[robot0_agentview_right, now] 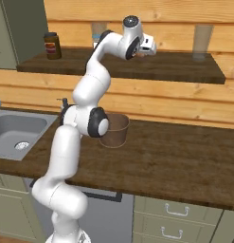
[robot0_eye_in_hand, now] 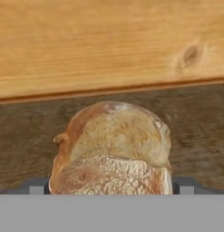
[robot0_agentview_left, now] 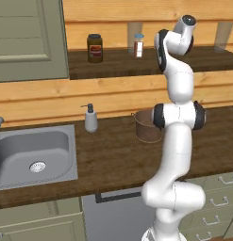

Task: Open the cabinet, pick up the bread from the cabinet and place it in the basket. Then move the basket to the dining counter.

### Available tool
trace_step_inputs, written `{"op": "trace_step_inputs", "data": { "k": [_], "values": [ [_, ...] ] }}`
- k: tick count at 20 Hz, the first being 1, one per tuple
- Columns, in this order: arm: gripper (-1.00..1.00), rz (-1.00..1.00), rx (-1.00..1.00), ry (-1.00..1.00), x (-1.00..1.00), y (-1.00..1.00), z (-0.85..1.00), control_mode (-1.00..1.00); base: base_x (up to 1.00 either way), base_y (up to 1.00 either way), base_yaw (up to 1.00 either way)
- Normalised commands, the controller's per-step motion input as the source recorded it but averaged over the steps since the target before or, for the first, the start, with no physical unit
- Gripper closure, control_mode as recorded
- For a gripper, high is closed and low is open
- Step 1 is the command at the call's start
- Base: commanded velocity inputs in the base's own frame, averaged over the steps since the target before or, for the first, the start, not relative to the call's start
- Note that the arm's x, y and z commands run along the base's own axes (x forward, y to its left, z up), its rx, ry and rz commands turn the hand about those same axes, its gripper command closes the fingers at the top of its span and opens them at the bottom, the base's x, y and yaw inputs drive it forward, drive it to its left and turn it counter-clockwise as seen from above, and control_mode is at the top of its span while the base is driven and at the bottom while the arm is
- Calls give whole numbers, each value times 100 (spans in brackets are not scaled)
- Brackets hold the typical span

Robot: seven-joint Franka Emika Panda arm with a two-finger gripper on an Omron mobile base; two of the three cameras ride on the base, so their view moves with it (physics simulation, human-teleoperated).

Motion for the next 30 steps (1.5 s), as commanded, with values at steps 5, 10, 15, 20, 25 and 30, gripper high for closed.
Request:
{"op": "trace_step_inputs", "data": {
  "k": [5, 10, 15, 20, 25, 30],
  "values": [
    [100, 3, 0, 3, -34, -6, 2, -100, 0, 0, 0],
    [100, 5, 0, 0, -94, -4, 29, -100, 0, 0, 0],
    [100, 4, 0, -1, -100, 0, -5, -100, 0, 0, 0],
    [100, 1, 0, -1, -100, 21, -27, -100, 0, 0, 0],
    [100, 0, 0, -5, -100, 31, -50, -100, 0, 0, 0],
    [100, 0, 0, -11, -100, 38, -64, -100, 0, 0, 0]
  ]
}}
